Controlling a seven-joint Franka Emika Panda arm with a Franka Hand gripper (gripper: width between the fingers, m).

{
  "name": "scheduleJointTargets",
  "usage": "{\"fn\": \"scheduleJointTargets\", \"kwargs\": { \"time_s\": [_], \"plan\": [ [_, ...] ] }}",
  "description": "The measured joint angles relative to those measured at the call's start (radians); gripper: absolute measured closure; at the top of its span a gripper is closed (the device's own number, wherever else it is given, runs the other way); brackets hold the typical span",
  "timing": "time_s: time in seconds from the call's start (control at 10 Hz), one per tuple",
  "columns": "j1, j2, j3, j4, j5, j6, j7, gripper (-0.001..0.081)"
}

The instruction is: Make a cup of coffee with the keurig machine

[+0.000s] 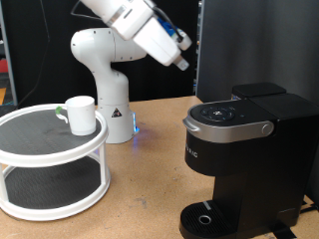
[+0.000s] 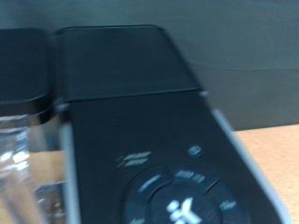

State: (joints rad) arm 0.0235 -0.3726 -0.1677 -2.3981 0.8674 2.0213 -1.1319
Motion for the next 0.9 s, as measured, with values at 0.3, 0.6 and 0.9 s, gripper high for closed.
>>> {"fn": "scheduleJointTargets", "kwargs": {
  "time_s": [0.3,0.6,0.9],
  "plan": [
    [-0.035,-0.018,-0.08,0.02,-0.124,-0.234,-0.066,0.0799],
    [-0.037,-0.032,-0.039,-0.038,-0.028,0.003,0.02,0.0799],
    [-0.063,-0.092,-0.046,-0.114,-0.005,0.064,0.103,0.0799]
  ]
}}
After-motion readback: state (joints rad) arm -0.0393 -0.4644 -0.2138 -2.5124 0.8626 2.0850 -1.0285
